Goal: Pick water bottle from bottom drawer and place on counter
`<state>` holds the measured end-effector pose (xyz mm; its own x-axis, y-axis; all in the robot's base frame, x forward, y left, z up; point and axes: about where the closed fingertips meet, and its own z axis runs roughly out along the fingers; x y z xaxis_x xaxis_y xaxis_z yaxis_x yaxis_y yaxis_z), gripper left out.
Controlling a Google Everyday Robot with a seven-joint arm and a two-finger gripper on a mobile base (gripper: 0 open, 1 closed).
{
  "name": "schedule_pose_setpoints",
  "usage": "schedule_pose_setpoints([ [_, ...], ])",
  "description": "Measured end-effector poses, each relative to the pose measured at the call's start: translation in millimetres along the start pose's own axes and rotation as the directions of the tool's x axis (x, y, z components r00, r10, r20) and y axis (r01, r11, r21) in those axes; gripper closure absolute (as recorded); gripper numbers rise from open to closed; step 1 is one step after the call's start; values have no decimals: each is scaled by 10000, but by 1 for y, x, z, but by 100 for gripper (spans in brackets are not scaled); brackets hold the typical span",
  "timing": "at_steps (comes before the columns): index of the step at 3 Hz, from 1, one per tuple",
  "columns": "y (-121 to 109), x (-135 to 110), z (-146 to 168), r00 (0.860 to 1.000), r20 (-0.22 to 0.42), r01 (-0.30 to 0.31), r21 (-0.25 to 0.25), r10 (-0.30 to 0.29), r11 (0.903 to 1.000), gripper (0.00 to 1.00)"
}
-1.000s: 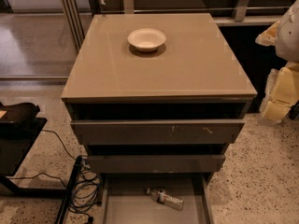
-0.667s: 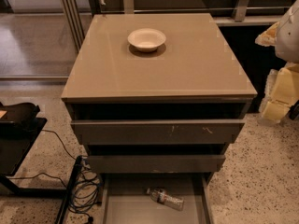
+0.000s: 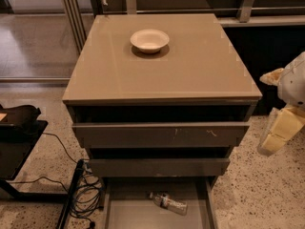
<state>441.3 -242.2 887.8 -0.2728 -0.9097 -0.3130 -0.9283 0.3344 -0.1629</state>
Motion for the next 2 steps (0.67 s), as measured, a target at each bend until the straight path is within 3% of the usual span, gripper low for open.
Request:
schedule_pose_setpoints([
  [2,15,64,110,9944,783,-635,-867,703,9942,0],
])
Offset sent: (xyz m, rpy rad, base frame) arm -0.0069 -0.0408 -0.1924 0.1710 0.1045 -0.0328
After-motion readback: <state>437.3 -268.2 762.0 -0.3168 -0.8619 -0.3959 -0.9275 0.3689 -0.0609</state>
